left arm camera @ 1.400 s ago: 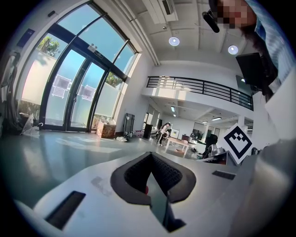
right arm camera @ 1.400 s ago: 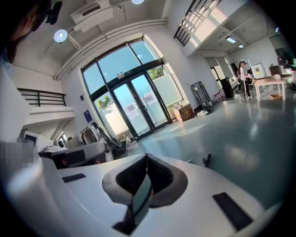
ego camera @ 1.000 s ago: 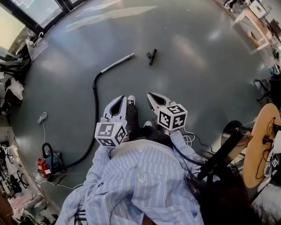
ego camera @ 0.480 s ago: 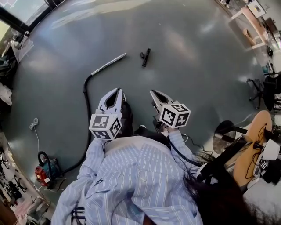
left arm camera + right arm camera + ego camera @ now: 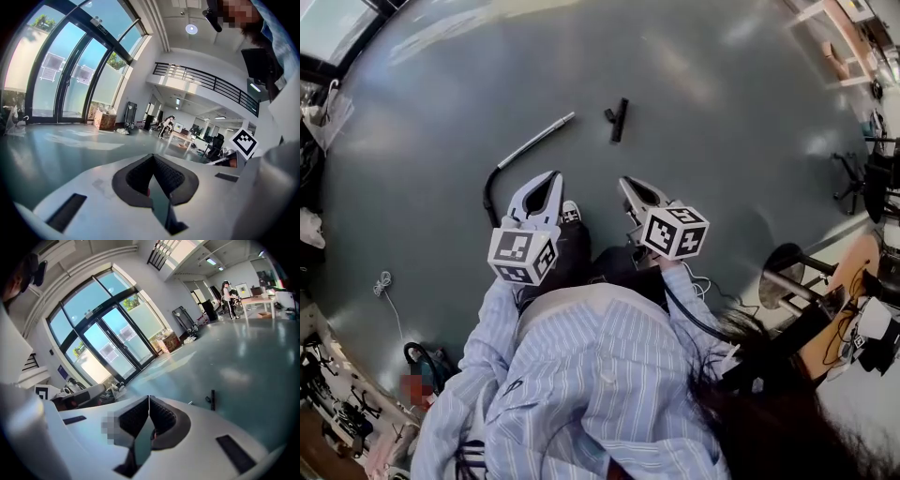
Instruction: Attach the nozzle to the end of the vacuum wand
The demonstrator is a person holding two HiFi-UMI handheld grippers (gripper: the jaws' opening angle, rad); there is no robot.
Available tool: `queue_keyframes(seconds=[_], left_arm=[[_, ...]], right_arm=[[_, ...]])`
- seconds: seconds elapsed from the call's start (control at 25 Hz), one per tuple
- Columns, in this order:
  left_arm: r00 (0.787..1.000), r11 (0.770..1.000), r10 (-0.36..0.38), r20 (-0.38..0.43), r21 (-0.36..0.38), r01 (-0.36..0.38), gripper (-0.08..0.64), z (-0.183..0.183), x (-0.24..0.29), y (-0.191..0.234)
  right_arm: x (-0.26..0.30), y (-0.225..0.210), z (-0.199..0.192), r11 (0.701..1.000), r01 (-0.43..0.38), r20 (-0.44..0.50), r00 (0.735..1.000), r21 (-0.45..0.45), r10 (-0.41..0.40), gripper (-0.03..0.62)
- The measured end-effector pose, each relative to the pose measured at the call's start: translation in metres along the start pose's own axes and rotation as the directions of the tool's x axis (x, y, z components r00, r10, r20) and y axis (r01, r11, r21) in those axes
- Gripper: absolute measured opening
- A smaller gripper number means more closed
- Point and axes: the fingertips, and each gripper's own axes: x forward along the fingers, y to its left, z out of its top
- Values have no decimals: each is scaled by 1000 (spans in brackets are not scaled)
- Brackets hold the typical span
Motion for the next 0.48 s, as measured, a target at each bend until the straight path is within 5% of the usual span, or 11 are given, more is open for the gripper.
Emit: queue_keyframes(seconds=[0.2, 0.48], left_arm=[[1000, 996, -5, -17, 87, 7, 5, 15, 38, 37], [999, 991, 34, -33, -127, -38, 5, 6, 81, 56]], right_arm=[[20, -17, 11, 999, 53, -41, 998, -1, -53, 6], [32, -57, 29, 998, 63, -87, 994, 19, -61, 6]])
